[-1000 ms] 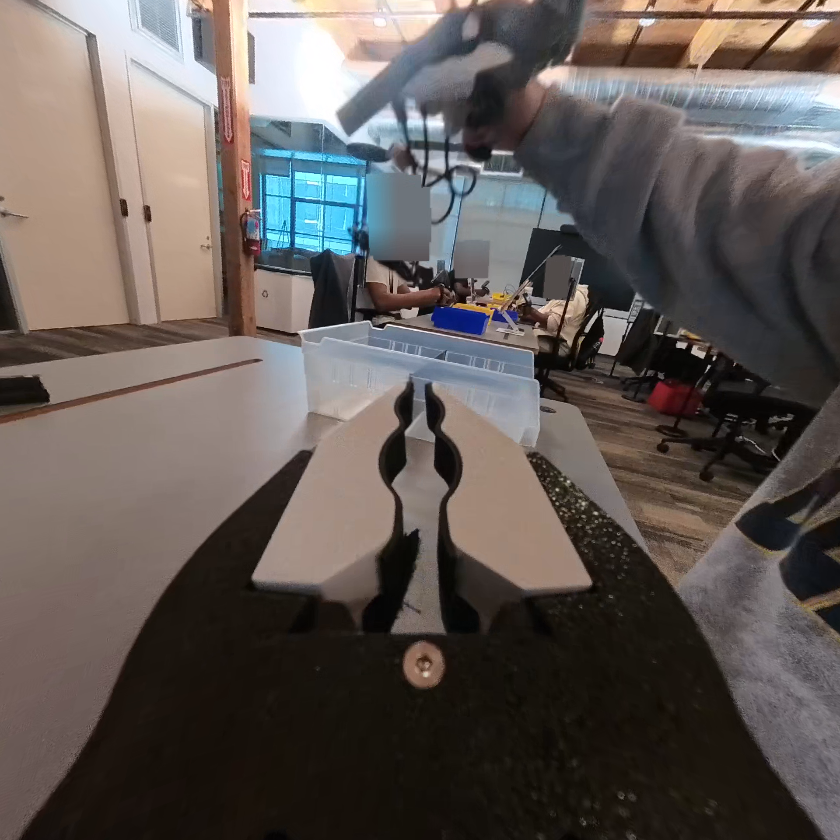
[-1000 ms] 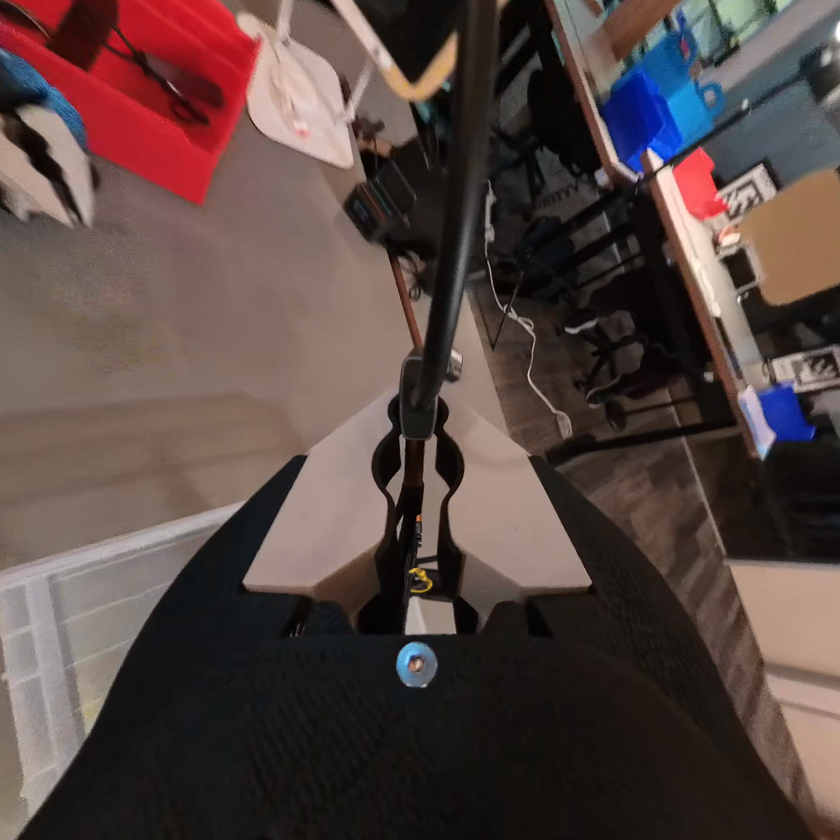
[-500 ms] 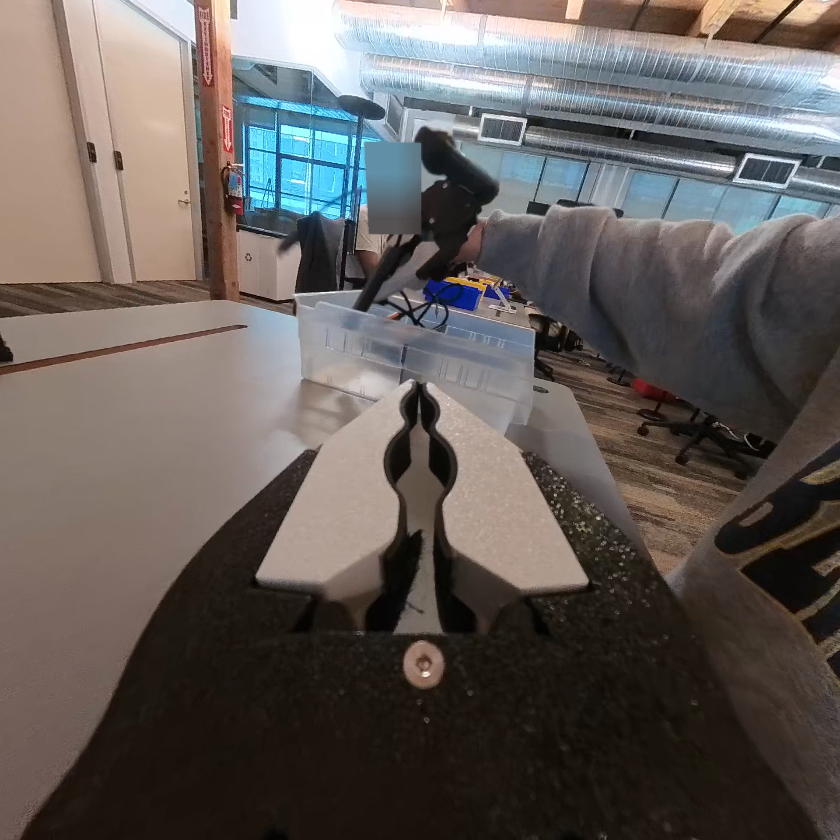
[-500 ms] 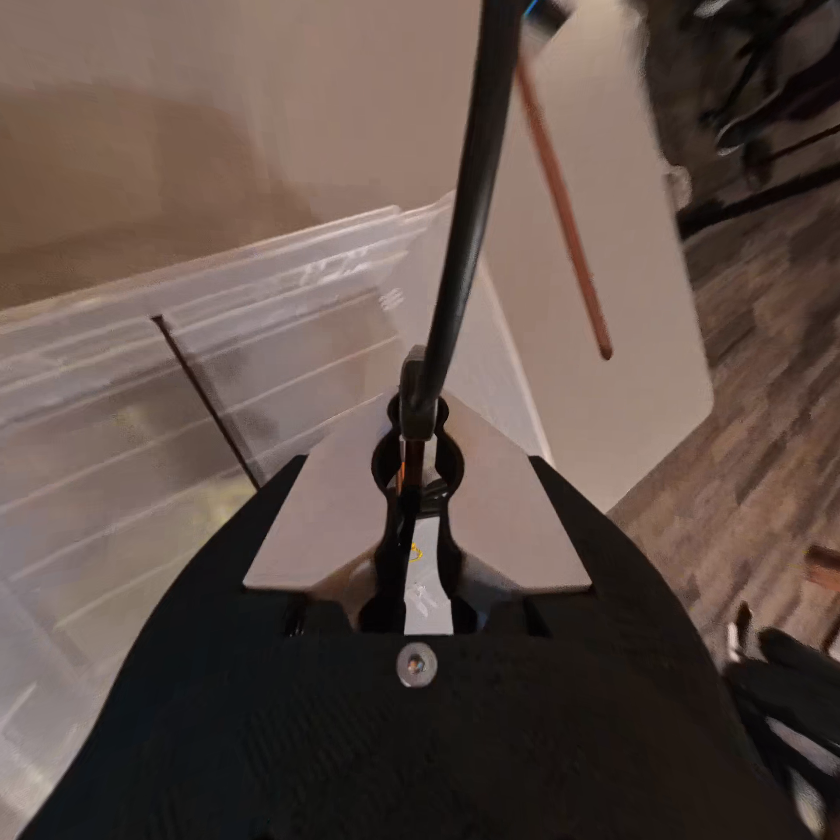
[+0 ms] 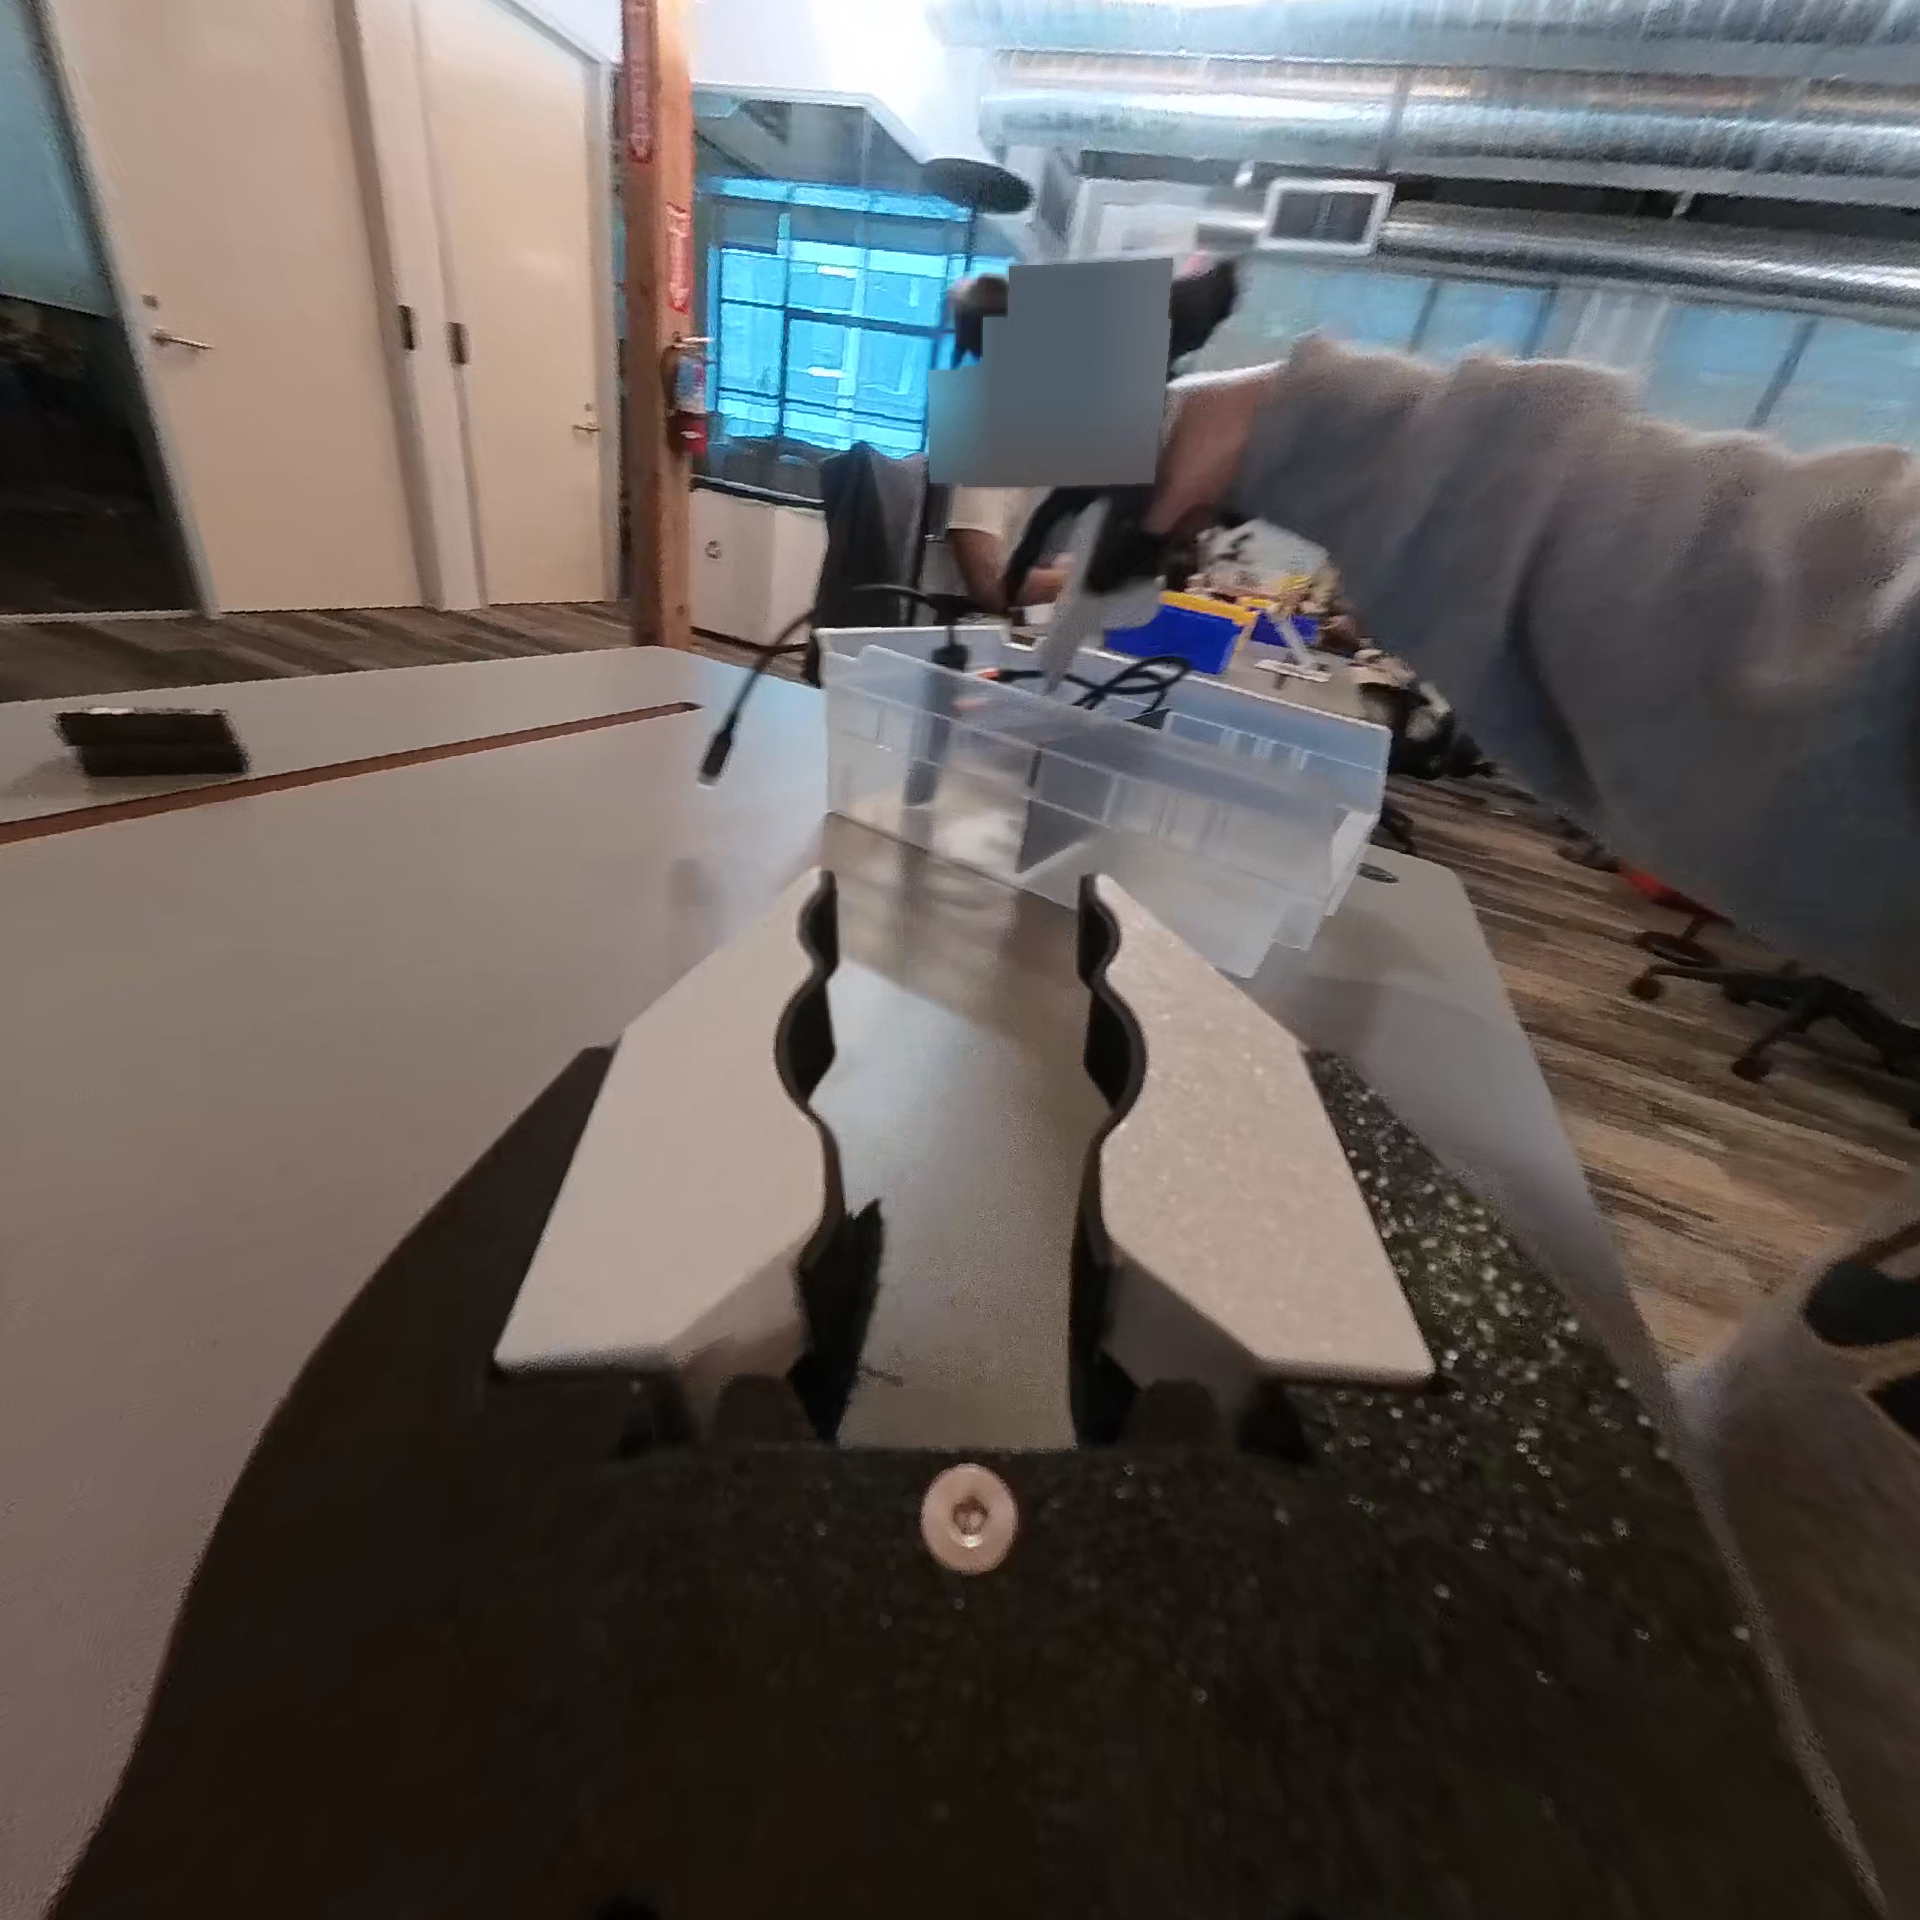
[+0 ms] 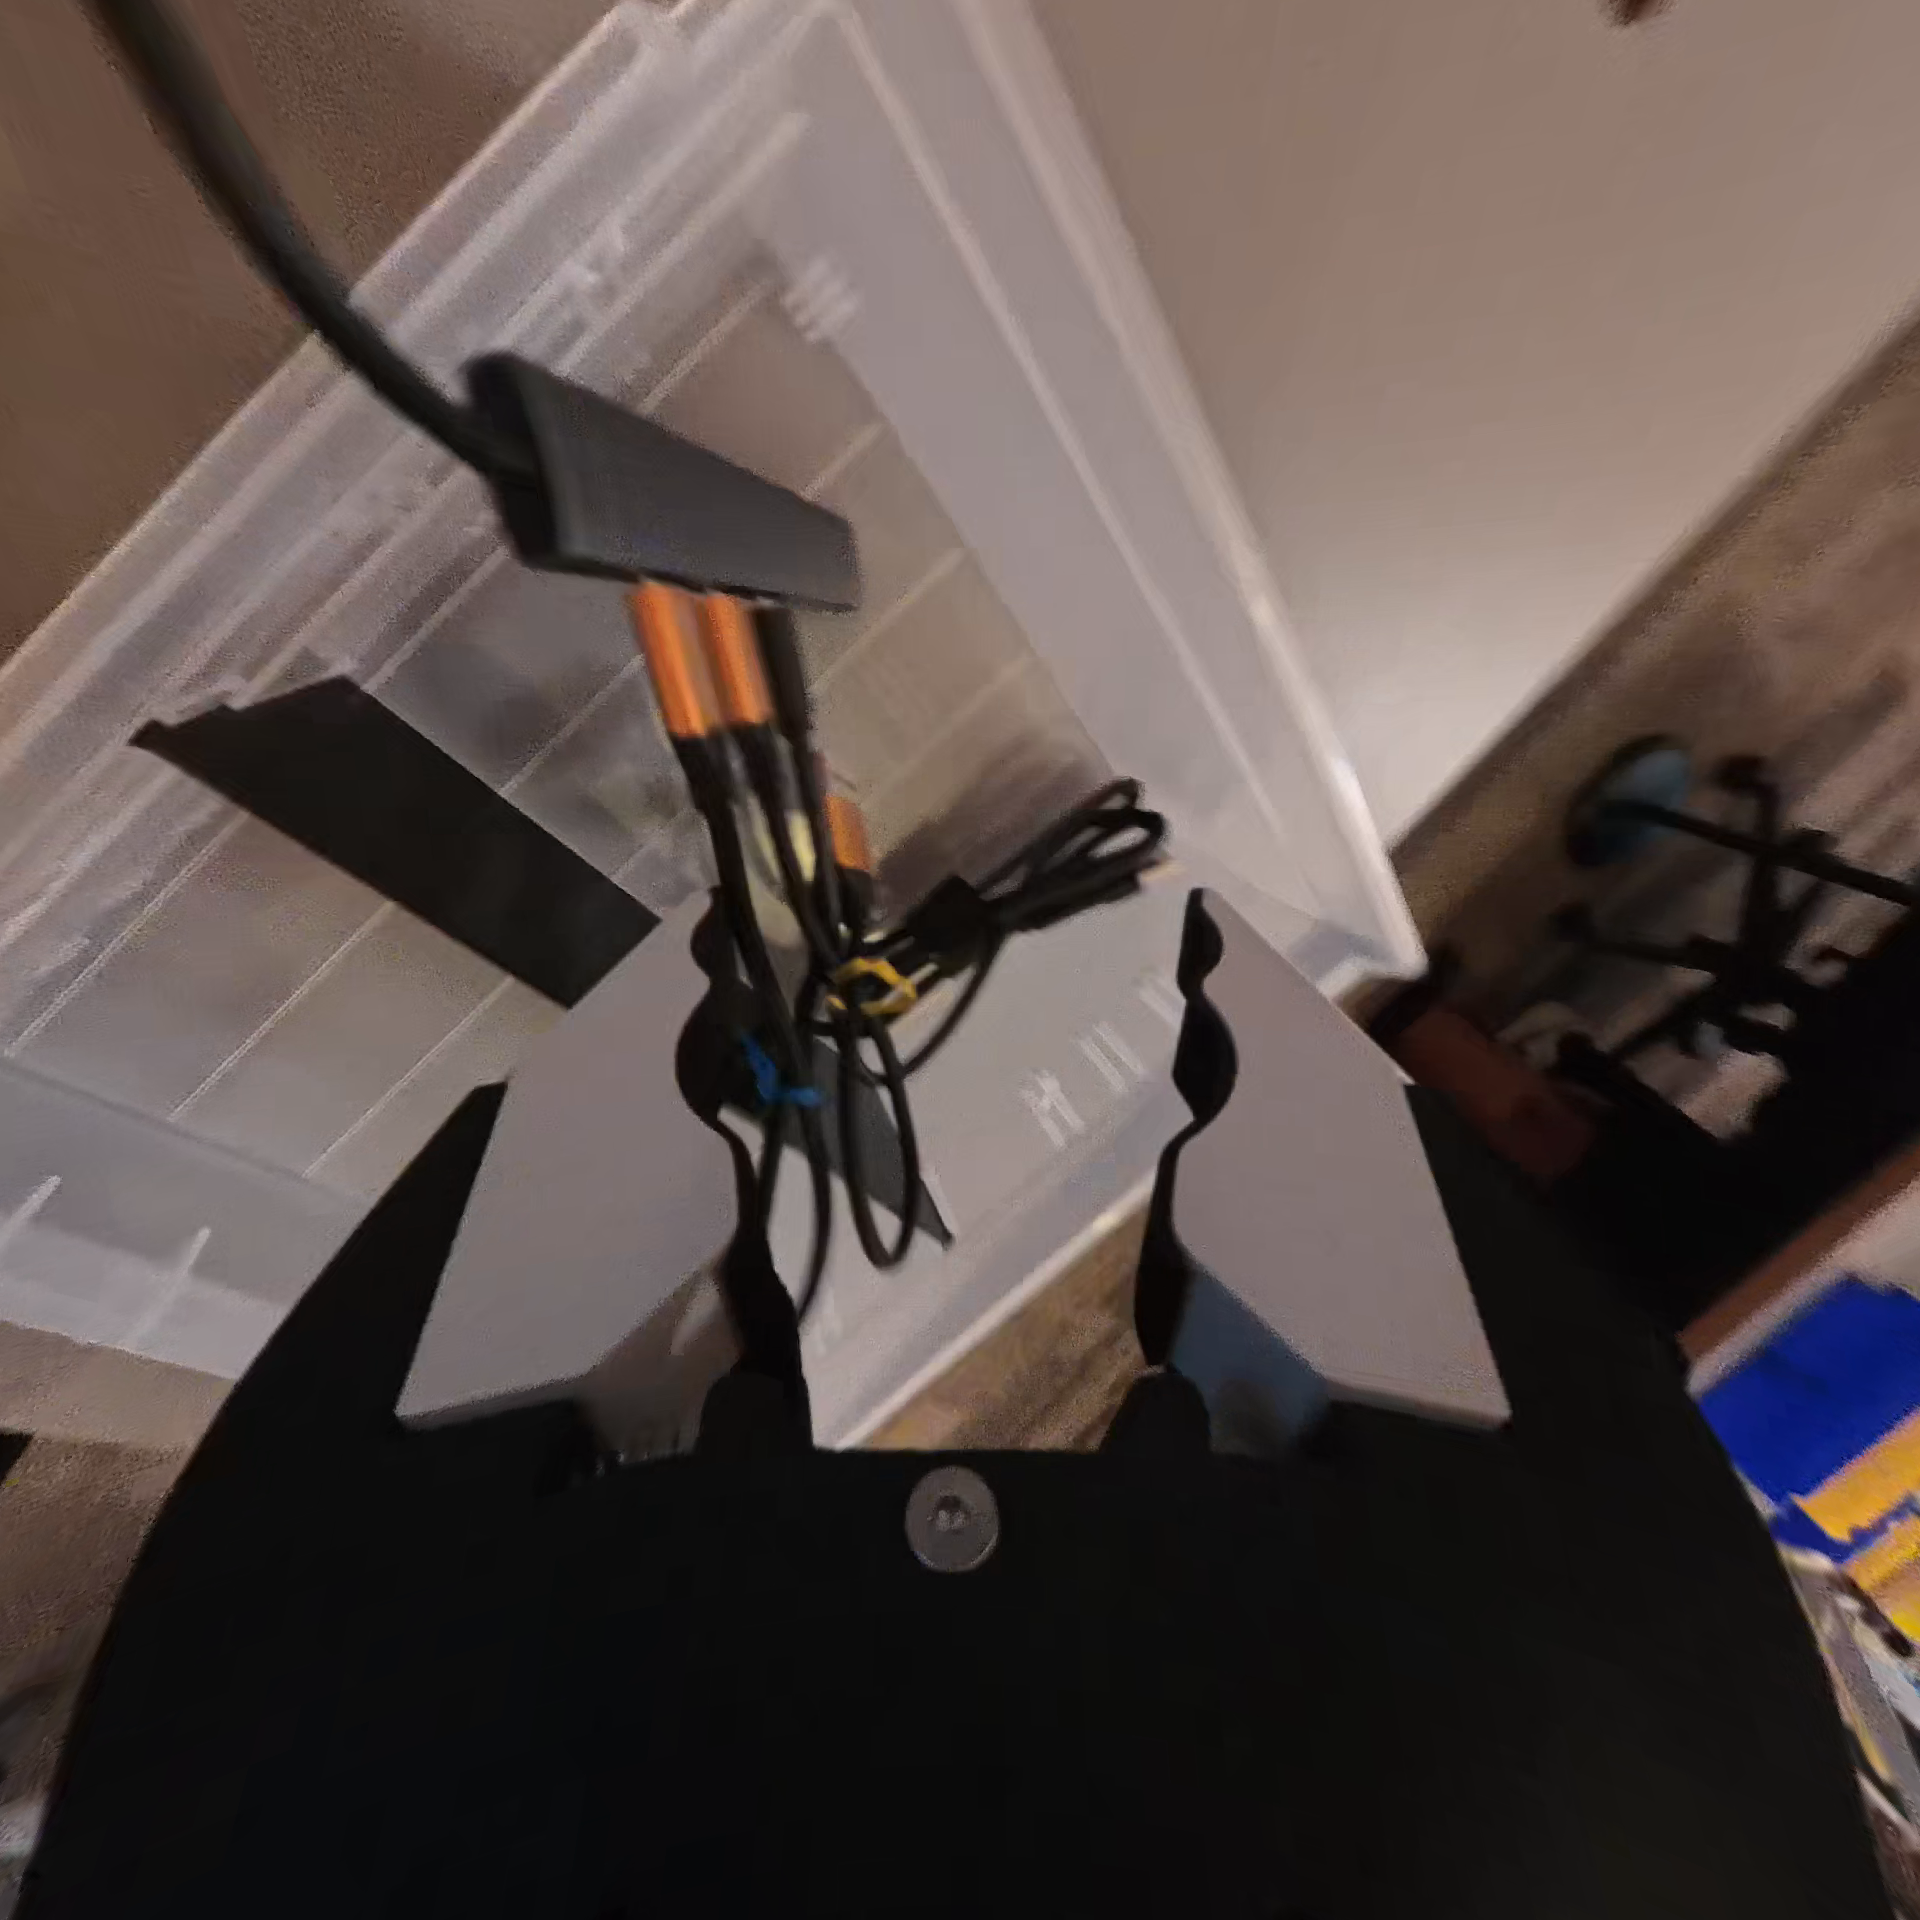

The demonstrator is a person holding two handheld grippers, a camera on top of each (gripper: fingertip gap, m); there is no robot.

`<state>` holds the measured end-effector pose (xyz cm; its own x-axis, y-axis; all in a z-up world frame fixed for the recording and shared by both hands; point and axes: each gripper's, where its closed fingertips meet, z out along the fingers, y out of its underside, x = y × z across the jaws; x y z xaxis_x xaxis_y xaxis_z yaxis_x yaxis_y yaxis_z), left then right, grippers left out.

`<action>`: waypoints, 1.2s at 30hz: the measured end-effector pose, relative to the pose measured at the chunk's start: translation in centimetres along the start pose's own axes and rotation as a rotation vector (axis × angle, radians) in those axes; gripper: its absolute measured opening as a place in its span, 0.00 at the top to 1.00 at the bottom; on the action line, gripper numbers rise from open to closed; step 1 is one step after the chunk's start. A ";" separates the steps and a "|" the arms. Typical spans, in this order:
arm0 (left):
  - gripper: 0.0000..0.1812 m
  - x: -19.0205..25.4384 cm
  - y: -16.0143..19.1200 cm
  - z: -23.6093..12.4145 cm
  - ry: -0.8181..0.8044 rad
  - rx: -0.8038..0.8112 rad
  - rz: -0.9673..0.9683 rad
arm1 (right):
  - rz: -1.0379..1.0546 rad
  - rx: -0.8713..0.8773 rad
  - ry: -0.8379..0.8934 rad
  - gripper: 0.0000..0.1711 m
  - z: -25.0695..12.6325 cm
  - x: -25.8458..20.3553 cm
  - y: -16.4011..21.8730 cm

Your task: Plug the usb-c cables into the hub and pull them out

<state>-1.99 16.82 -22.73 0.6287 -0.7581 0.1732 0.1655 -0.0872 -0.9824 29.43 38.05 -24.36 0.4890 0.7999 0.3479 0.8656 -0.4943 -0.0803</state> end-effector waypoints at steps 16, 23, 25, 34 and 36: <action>0.67 -4.2 2.4 -0.3 -0.317 -0.199 0.185 | -0.025 1.394 0.257 0.61 -15.6 -23.8 -21.3; 0.65 -4.8 2.6 -0.5 -0.340 -0.210 0.167 | 0.302 1.592 0.221 0.65 -12.5 -20.8 -19.5; 0.65 -4.8 2.7 -0.5 -0.339 -0.215 0.174 | 0.279 1.604 0.301 0.68 -11.9 -20.6 -19.2; 0.63 -2.9 4.1 -0.3 -0.257 -0.302 0.167 | 0.264 1.558 0.464 0.76 -10.2 -20.3 -18.9; 0.62 -2.2 3.3 -0.6 -0.241 -0.289 0.162 | 0.287 1.552 0.433 0.77 -9.8 -20.0 -18.9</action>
<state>-3.26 17.84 -26.43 0.7948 -0.6069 -0.0077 -0.1491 -0.1829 -0.9718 2.22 28.07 -20.61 0.8102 0.4656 0.3560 0.1601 0.4084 -0.8986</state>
